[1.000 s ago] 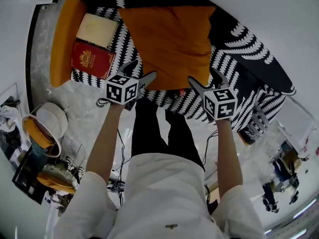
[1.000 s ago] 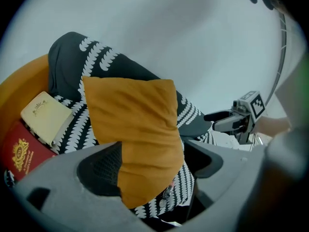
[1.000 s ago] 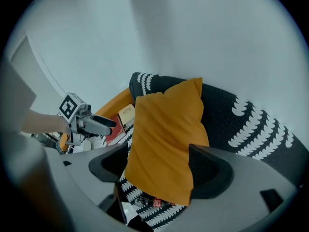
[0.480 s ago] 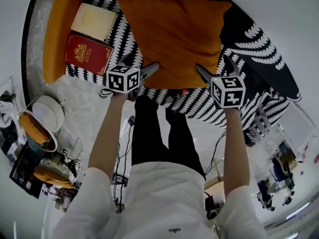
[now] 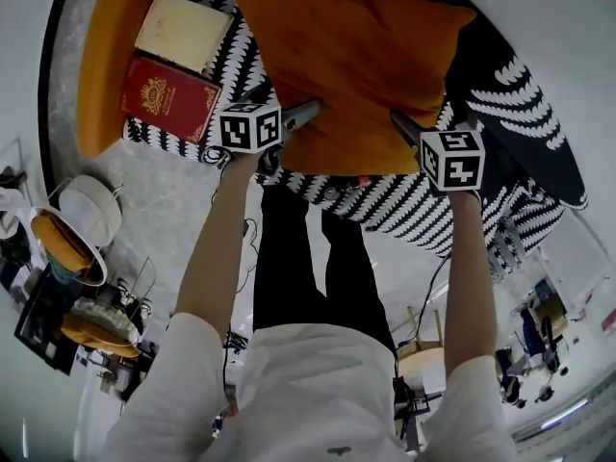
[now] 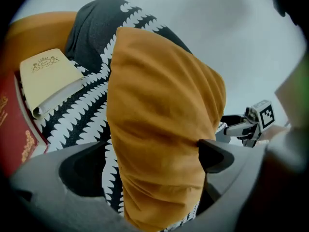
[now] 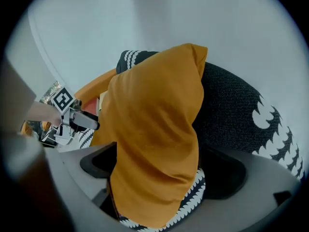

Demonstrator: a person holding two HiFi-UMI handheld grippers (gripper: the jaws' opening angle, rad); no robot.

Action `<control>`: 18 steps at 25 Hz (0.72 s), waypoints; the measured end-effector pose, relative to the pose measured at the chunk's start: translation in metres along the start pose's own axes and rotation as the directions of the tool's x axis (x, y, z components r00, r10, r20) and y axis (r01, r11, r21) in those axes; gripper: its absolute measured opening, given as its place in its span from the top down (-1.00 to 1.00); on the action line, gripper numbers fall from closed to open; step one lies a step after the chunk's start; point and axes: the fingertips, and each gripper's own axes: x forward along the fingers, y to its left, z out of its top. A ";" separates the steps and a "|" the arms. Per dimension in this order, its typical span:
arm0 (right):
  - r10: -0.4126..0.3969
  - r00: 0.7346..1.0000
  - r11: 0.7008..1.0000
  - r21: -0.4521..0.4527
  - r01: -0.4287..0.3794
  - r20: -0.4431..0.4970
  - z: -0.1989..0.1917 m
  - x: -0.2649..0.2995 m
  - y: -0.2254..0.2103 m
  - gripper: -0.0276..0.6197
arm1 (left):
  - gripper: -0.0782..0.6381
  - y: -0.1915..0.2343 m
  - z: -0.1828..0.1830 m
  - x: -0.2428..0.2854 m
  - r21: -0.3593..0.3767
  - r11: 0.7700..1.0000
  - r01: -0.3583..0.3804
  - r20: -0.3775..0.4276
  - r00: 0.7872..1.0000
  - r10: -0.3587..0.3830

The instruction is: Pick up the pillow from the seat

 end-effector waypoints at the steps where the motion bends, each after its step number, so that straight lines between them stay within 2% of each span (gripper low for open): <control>1: 0.001 1.000 1.000 -0.009 -0.001 -0.007 0.000 0.004 -0.003 -0.57 | -0.87 0.002 0.000 0.003 0.000 1.000 0.000 -0.004 1.000 0.000; 8: -0.002 0.997 1.000 -0.032 -0.001 -0.076 -0.007 0.035 -0.022 -0.57 | -0.86 0.007 0.004 0.022 -0.012 0.999 0.042 -0.045 0.998 -0.042; 15: 0.050 0.988 0.995 -0.080 -0.062 -0.146 -0.008 0.052 -0.021 -0.57 | -0.85 0.000 0.005 0.028 -0.028 0.996 0.079 -0.073 0.994 -0.081; 18: 0.057 0.981 0.996 -0.063 -0.070 -0.187 -0.010 0.050 -0.018 -0.55 | -0.73 -0.003 0.005 0.024 -0.019 0.998 0.064 -0.085 0.994 -0.065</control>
